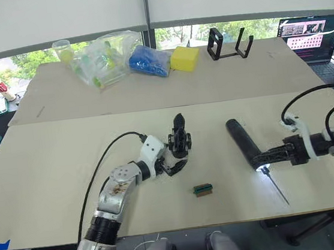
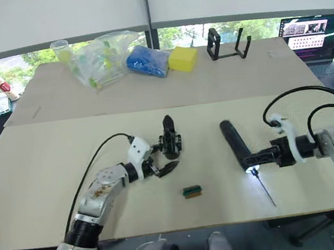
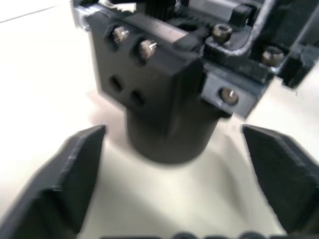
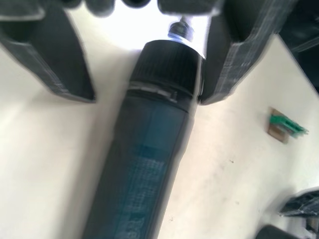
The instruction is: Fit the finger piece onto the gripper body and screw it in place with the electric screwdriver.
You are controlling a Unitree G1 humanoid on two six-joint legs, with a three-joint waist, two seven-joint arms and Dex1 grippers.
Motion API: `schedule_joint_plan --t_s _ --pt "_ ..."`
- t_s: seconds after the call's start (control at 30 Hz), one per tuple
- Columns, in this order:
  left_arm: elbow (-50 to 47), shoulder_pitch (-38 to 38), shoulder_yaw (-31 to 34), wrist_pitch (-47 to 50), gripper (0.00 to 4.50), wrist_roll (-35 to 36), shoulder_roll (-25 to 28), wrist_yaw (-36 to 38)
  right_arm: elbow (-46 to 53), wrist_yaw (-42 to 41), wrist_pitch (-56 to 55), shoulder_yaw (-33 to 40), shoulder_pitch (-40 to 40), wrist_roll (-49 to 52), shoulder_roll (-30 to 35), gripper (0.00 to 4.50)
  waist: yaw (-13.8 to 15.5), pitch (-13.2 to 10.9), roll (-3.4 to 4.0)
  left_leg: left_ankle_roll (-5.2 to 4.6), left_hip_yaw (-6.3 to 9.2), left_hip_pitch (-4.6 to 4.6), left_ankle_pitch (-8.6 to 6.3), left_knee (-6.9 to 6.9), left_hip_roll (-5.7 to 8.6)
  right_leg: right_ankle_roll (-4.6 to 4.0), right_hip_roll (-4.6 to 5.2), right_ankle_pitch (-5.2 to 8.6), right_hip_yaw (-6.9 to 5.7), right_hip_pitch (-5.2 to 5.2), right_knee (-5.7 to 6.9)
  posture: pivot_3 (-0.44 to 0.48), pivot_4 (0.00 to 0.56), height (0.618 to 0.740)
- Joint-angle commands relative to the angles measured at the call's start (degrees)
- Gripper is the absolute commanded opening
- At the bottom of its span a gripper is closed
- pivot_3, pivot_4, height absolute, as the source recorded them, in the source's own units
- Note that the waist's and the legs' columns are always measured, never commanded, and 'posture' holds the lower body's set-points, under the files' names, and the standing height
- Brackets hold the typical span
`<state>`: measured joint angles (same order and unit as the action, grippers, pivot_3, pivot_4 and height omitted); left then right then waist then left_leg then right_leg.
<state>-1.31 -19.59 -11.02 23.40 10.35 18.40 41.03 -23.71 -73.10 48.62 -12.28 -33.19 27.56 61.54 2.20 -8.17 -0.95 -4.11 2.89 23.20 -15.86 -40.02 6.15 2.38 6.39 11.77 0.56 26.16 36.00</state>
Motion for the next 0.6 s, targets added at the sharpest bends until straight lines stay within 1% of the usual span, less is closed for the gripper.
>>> schedule_joint_plan --t_s 0.03,0.07,0.13,0.17,0.23,0.27,0.3,0.33,0.4,0.47,0.5,0.53,0.6 --pt "-8.6 1.0 3.9 3.5 4.50 4.2 5.4 4.0 -2.4 -6.5 -21.7 4.3 1.7 -5.2 2.9 4.43 -0.1 0.0 0.00 0.00 -0.01 -0.01 0.00 0.01 -0.01 0.00 -0.02 0.00 -0.02 0.02 0.02 0.000 0.150 0.737" --pt "-9.7 1.3 4.4 4.3 4.50 4.9 6.5 4.4 -3.2 -7.7 -25.3 4.9 2.0 -6.1 3.0 4.43 -0.2 0.0 0.01 0.00 -0.02 -0.01 0.00 0.02 -0.02 0.00 -0.06 0.00 -0.04 0.04 0.02 0.000 0.150 0.737" --pt "-13.7 2.6 7.3 7.0 4.50 8.0 10.9 7.1 -5.5 -11.8 -34.2 7.3 2.1 -6.8 3.7 4.43 -0.3 0.0 0.03 0.01 -0.02 -0.06 0.00 0.05 -0.05 0.00 -0.15 0.00 -0.04 0.02 0.03 0.000 0.150 0.737" --pt "-15.0 3.0 8.0 7.9 4.50 9.0 12.2 7.8 -6.6 -13.2 -36.8 8.1 1.9 -7.0 3.7 4.43 -0.6 0.0 0.04 0.01 -0.03 -0.06 0.00 0.05 -0.05 0.00 -0.19 0.00 -0.04 0.03 0.02 0.000 0.150 0.737" --pt "-18.8 4.9 11.6 11.1 4.50 13.5 16.6 10.8 -10.0 -14.9 -40.0 9.4 0.2 -7.7 3.9 4.43 -1.0 0.0 0.05 0.02 -0.03 -0.15 0.00 0.10 -0.07 0.00 -0.19 0.00 -0.01 -0.02 0.03 0.000 0.150 0.737" --pt "-21.7 7.1 15.5 14.6 4.50 18.3 20.2 13.8 -11.7 -16.6 -41.0 10.3 -0.7 -7.5 4.3 4.43 -1.3 0.0 0.05 0.03 -0.04 -0.16 0.00 0.13 -0.09 0.00 -0.16 0.00 0.00 -0.03 0.01 0.000 0.150 0.737" --pt "-23.8 8.6 18.2 17.2 4.50 21.9 22.8 15.8 -13.0 -18.0 -41.8 10.9 -1.5 -7.4 4.5 4.43 -1.5 0.0 0.10 0.03 -0.04 -0.17 0.00 0.15 -0.09 -0.01 -0.16 0.01 0.02 -0.02 0.03 0.000 0.150 0.737" --pt "-25.5 10.7 22.9 20.5 4.50 25.7 25.9 17.4 -14.8 -18.9 -43.2 11.6 -2.5 -7.5 4.8 4.43 -1.6 0.0 0.12 0.04 -0.04 -0.15 0.01 0.19 -0.12 -0.01 -0.15 0.01 0.03 0.02 0.00 0.000 0.150 0.737" --pt "-27.1 13.9 30.8 24.3 4.50 30.4 30.3 18.5 -18.0 -19.4 -46.5 12.5 -3.8 -8.5 5.1 4.43 -2.1 -0.1 0.23 0.09 -0.04 -0.19 -0.02 0.22 -0.18 -0.04 -0.20 0.03 0.05 0.03 0.01 0.000 0.150 0.737" --pt "-28.3 16.3 37.1 27.5 4.50 33.7 32.8 17.4 -20.1 -19.0 -50.5 13.4 -3.8 -9.7 4.9 4.43 -2.2 -0.1 0.29 0.11 -0.04 -0.28 -0.02 0.25 -0.19 -0.08 -0.20 0.05 0.03 -0.03 0.00 0.000 0.150 0.737" --pt "-29.0 16.8 38.6 28.7 4.50 35.1 33.3 16.5 -21.2 -19.1 -52.0 13.6 -3.9 -10.2 4.8 4.43 -2.0 -0.1 0.31 0.12 -0.04 -0.31 -0.02 0.26 -0.19 -0.08 -0.21 0.06 0.02 -0.06 0.00 0.000 0.150 0.737" --pt "-29.7 18.5 40.5 28.5 4.50 35.1 33.5 16.1 -21.4 -18.9 -52.8 13.9 -3.5 -10.4 4.4 4.43 -1.9 -0.2 0.34 0.12 -0.03 -0.37 -0.02 0.25 -0.19 -0.08 -0.20 0.06 0.00 -0.14 0.01 0.000 0.150 0.737" --pt "-31.0 21.7 42.1 26.9 4.50 34.0 33.2 15.6 -21.9 -18.4 -53.6 14.3 -3.2 -10.6 3.3 4.43 -1.9 -0.2 0.42 0.12 -0.05 -0.39 -0.02 0.24 -0.17 -0.08 -0.18 0.06 0.03 -0.20 -0.01 0.000 0.150 0.737"
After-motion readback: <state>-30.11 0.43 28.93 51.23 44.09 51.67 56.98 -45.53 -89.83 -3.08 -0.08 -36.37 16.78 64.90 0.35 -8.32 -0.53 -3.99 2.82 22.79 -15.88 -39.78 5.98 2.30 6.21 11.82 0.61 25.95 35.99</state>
